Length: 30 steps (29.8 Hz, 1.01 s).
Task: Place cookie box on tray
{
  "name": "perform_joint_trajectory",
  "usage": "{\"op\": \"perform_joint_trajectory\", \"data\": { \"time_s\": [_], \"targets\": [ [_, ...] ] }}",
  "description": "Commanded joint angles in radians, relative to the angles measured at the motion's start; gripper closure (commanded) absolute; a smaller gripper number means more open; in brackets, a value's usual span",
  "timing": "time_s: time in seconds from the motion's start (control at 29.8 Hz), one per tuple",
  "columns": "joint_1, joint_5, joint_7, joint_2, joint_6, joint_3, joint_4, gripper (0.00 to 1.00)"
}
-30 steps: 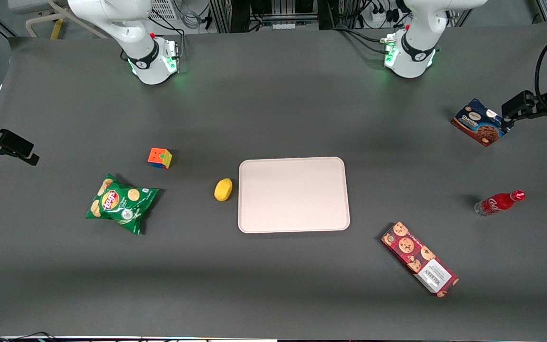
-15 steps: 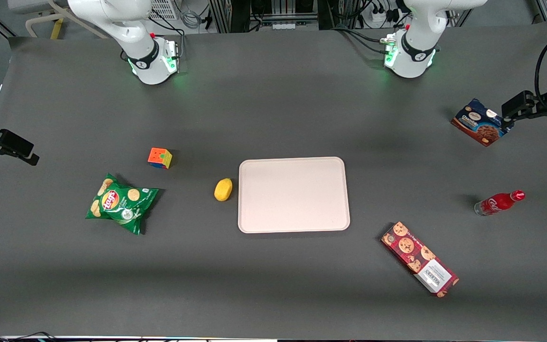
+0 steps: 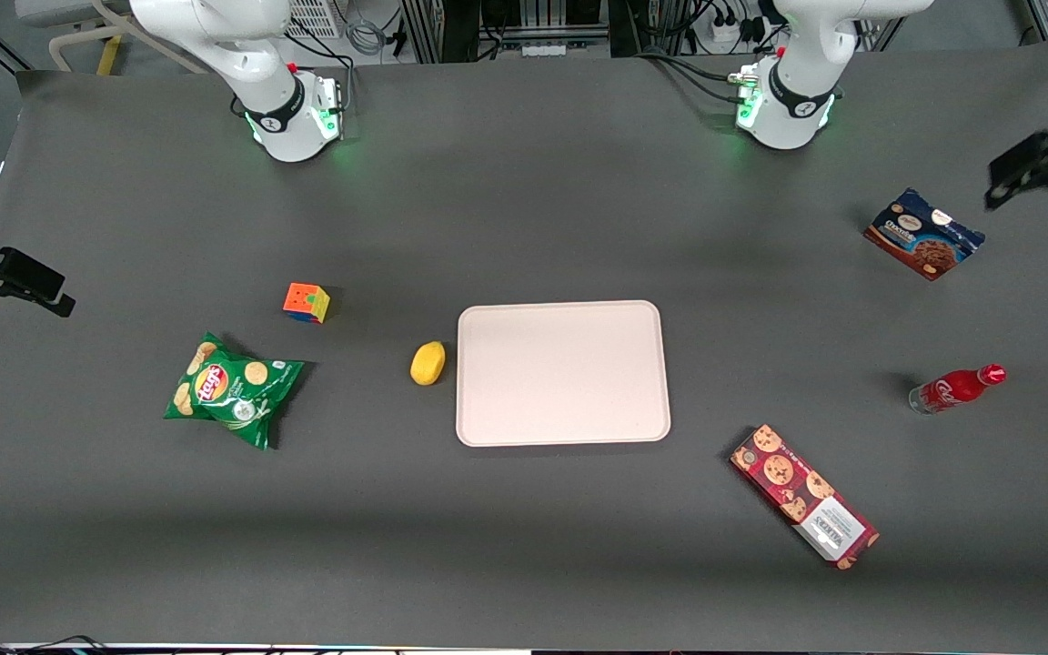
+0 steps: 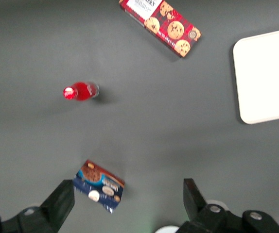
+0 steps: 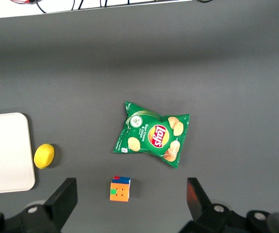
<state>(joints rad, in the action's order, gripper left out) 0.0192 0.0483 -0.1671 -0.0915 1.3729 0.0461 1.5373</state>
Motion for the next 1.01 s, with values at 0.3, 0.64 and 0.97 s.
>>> {"op": "perform_joint_trajectory", "data": {
  "time_s": [0.3,0.64,0.97],
  "targets": [
    [0.010,0.137,0.228,-0.093,-0.302,0.284,-0.037,0.00],
    [-0.004,0.168,0.426,-0.299,0.078,0.331,0.514,0.00],
    [-0.010,0.196,0.520,-0.347,0.506,0.422,0.900,0.00]
  ]
}}
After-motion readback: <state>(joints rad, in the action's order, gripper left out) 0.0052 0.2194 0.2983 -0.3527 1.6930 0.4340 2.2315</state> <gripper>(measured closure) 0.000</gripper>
